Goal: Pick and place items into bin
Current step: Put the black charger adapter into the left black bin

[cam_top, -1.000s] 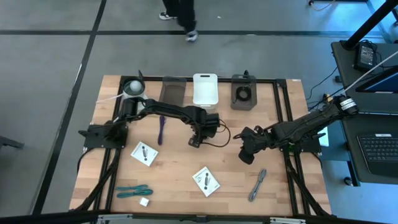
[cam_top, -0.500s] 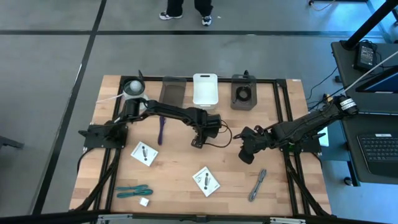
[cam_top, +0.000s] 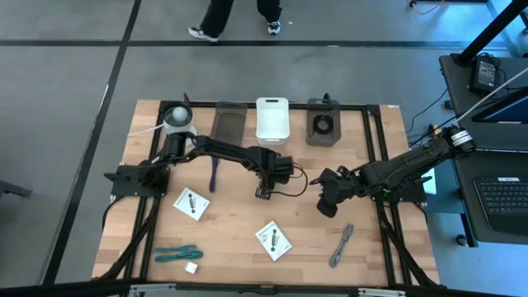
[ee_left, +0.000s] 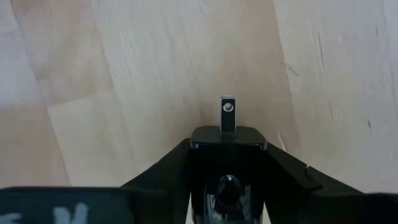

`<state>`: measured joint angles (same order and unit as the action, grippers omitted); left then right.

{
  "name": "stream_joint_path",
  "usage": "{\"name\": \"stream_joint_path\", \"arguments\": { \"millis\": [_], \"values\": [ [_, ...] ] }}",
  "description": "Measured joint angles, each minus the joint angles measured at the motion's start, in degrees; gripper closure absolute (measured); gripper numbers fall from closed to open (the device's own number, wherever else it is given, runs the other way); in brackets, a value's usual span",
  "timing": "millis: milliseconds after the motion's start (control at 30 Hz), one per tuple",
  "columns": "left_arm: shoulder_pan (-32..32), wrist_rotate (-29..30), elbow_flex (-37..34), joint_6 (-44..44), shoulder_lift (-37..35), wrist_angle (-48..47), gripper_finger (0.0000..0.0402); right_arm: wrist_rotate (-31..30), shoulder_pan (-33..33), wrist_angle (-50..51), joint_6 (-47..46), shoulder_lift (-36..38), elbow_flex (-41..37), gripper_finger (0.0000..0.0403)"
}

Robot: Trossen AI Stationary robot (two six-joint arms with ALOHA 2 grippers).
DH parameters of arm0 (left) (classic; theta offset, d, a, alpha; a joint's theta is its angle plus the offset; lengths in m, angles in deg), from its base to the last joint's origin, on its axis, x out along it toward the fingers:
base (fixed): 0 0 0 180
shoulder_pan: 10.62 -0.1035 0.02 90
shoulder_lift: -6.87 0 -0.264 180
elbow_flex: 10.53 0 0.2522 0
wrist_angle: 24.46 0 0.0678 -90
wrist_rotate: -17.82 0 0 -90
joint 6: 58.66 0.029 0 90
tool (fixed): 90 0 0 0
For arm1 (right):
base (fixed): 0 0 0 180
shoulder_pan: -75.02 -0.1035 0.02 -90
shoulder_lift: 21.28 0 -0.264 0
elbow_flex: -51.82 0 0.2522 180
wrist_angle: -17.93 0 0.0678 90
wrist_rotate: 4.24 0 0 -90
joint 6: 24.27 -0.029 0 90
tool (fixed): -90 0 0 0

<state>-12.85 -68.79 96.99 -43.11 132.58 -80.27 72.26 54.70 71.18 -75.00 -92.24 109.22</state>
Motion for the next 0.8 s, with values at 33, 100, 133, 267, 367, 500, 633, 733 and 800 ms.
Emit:
{"name": "stream_joint_path", "arguments": {
  "millis": [33, 100, 133, 267, 367, 500, 633, 733, 800],
  "values": [
    [0.22, 0.42, 0.00, -0.02, 0.00, 0.03, 0.0258, -0.02, 0.00, 0.00, 0.28, 0.00, 0.00, 0.0283],
    [0.62, 1.95, -0.07, 0.00, -0.32, -0.04, 0.0258, -0.02, 0.00, 0.00, 0.98, -0.01, 0.00, 0.0283],
    [0.80, 3.09, -0.09, 0.00, -0.56, -0.19, 0.0258, -0.04, -0.01, -0.01, 1.37, -0.02, 0.00, 0.0283],
    [1.29, 6.14, -0.11, -2.58, -2.90, -1.99, 0.0258, -0.38, -0.02, 0.00, 1.76, -0.02, 0.00, 0.0283],
    [1.15, 6.07, -0.11, -5.67, -6.08, -3.28, 0.0258, -1.47, 0.00, -0.02, 1.86, 0.00, 0.00, 0.0283],
    [-0.02, 5.98, -0.11, -12.49, -12.03, -6.67, 0.0258, -1.92, 0.00, -0.48, 1.92, -0.02, 0.00, 0.0283],
    [-3.60, 7.13, -0.11, -18.95, -18.55, -12.86, 0.0258, -1.97, 0.00, -1.25, 1.94, -0.02, 0.00, 0.0283],
    [-7.90, 10.37, -0.11, -23.48, -23.06, -18.34, 0.0258, -1.99, 0.02, -2.84, 2.88, -0.04, 0.00, 0.0283],
    [-12.05, 11.82, -0.09, -26.27, -25.69, -21.03, 0.0258, -2.05, 0.08, -4.17, 3.26, -0.03, 0.00, 0.0283]
  ]
}}
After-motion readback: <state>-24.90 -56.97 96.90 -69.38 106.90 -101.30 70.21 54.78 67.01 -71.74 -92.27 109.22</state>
